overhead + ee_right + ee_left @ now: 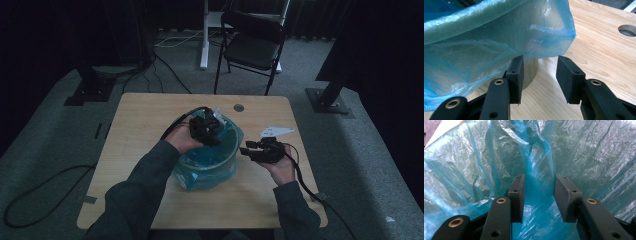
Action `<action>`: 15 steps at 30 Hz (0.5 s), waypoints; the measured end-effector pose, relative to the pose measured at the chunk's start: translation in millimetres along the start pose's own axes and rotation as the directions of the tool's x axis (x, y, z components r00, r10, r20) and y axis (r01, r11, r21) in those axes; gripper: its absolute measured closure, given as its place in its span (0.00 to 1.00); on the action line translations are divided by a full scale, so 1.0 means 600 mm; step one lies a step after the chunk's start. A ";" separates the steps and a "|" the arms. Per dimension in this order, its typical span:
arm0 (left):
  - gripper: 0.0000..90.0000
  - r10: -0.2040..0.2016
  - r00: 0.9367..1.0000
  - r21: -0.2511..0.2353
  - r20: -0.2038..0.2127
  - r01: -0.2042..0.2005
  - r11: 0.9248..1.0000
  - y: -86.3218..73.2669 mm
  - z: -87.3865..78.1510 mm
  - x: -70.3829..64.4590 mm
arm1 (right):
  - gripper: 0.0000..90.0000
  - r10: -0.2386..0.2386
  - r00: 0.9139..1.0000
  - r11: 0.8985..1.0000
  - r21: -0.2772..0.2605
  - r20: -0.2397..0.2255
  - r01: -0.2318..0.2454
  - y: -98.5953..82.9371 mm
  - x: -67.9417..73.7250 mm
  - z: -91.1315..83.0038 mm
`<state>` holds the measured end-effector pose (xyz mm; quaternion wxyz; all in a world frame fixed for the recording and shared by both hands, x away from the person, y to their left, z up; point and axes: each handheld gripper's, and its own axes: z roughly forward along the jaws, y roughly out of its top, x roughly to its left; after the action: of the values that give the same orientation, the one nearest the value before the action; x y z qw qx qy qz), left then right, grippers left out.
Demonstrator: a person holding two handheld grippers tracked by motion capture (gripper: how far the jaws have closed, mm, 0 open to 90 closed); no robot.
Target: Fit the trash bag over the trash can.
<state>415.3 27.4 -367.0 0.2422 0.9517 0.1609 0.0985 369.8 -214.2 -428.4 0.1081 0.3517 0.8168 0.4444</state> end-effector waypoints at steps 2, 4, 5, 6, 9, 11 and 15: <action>0.68 0.004 1.000 0.006 0.002 -0.004 1.000 0.002 0.002 -0.001 | 0.63 -0.001 1.000 1.000 -0.001 0.000 0.001 0.000 0.000 0.000; 0.68 0.007 1.000 0.011 0.016 -0.008 1.000 0.005 0.004 -0.003 | 0.63 0.000 1.000 1.000 -0.001 0.000 0.000 0.000 0.000 0.000; 0.67 0.014 1.000 0.016 0.017 -0.014 1.000 0.007 0.005 -0.004 | 0.63 -0.001 1.000 1.000 -0.002 0.000 0.001 0.000 0.000 0.000; 0.67 0.016 1.000 0.020 0.018 -0.017 1.000 0.009 0.007 -0.006 | 0.63 -0.001 1.000 1.000 -0.002 0.000 0.001 0.000 0.000 -0.001; 0.67 0.025 1.000 0.026 0.018 -0.025 0.999 0.013 0.010 -0.008 | 0.63 -0.002 1.000 1.000 -0.003 0.001 0.002 0.000 0.000 -0.002; 0.67 0.030 0.999 0.029 0.021 -0.031 0.999 0.014 0.013 -0.010 | 0.63 -0.002 1.000 1.000 -0.003 0.001 0.002 0.000 0.000 -0.002; 0.67 0.040 0.999 0.036 0.034 -0.041 0.999 0.016 0.017 -0.013 | 0.63 -0.005 1.000 1.000 -0.004 0.000 0.005 0.000 0.000 -0.003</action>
<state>413.1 12.6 -371.9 0.2256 0.9605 0.1394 0.0845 369.0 -215.4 -427.5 0.1096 0.3495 0.8168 0.4457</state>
